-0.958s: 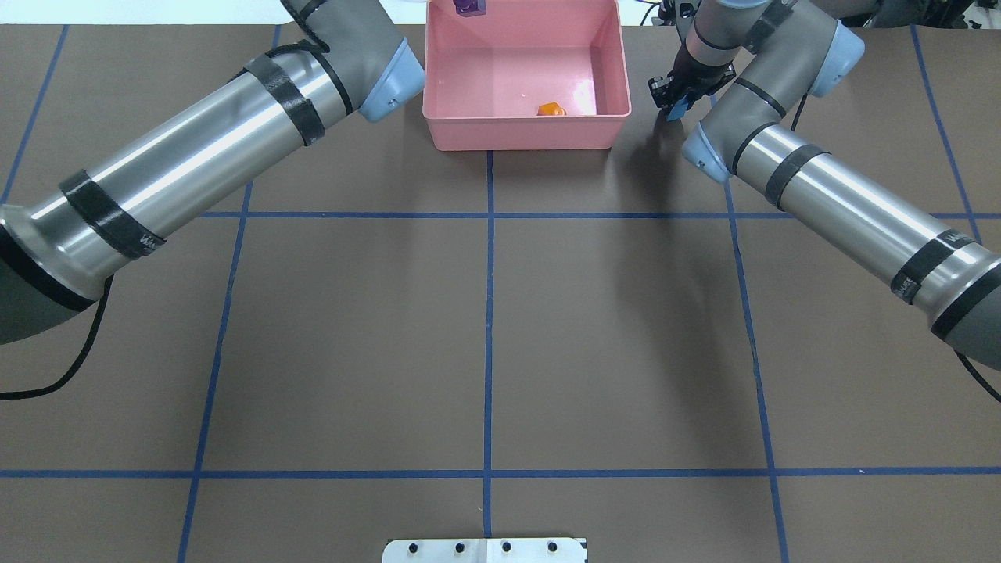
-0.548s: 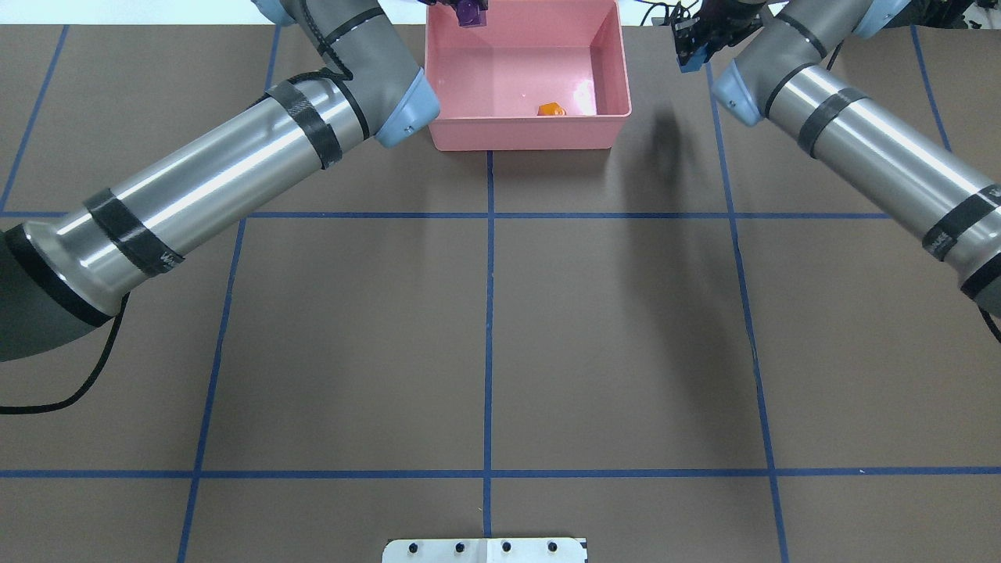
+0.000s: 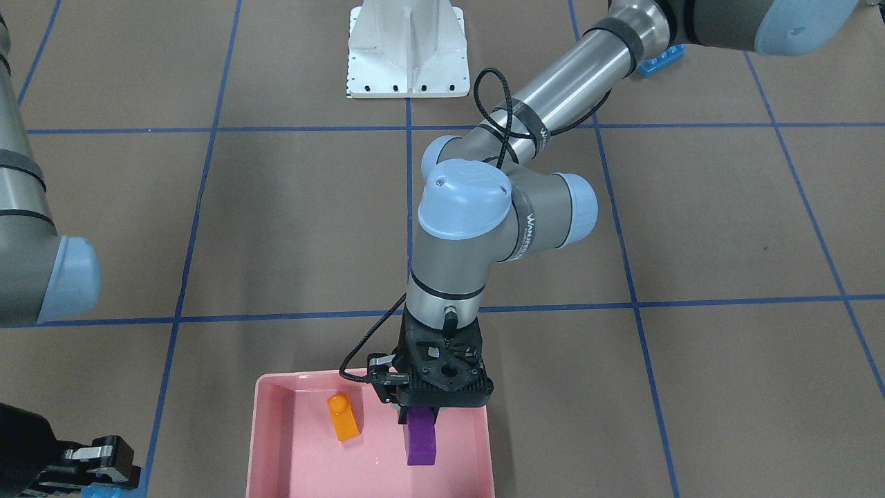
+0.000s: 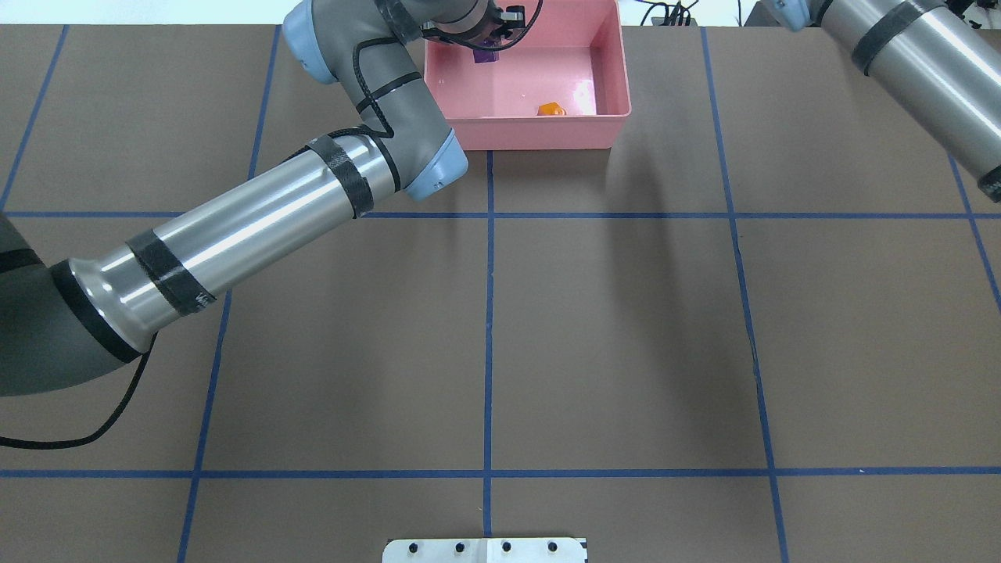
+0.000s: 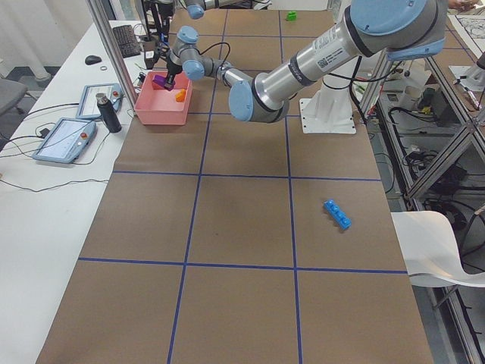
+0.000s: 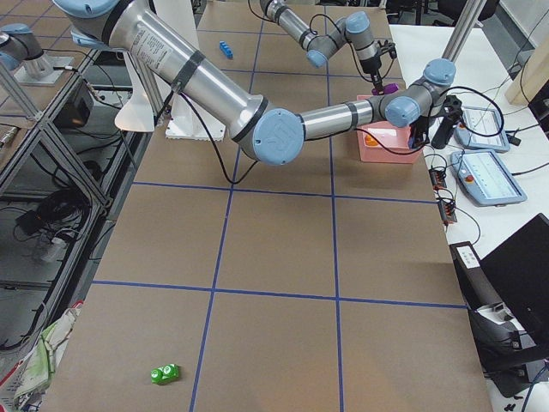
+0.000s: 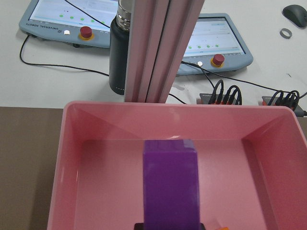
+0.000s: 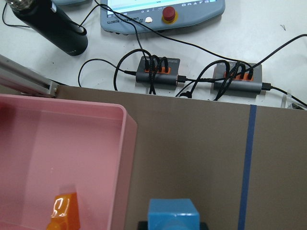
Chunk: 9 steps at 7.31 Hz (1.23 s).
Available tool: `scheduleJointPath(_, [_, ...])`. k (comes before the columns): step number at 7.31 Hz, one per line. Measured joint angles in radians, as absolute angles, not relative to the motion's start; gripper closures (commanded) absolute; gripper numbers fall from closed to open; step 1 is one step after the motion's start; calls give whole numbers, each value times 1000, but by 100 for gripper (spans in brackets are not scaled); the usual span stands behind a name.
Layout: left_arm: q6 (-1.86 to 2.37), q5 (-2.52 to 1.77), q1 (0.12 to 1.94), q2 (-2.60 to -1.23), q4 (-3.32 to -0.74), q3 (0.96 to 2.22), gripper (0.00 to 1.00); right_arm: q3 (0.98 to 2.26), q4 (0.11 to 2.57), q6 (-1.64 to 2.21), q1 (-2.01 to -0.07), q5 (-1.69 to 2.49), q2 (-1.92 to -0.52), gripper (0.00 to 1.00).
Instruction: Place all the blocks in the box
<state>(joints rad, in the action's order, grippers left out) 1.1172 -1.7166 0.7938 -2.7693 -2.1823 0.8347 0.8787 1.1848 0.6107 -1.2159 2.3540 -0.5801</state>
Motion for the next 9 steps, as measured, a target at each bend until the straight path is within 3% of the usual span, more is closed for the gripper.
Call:
scheduleJointPath(3, [1153,-1738,807,-2768,-2171,840,1,884,1221,659,-1192,2353,-520,100])
scheduleJointPath(5, [1091,-1874,847,-2755,-2007,918,1,881,1218,679,-1128,2256,-486,100])
scheduleJointPath(7, [924,-1953,870,-2650,-1679,1196,1,880,1213,702,-1062,2133,-471,100])
scheduleJointPath(9, [760,-1968,873,-2452,-1438,1512,1,852,1171,710,-998,2013,-464,100])
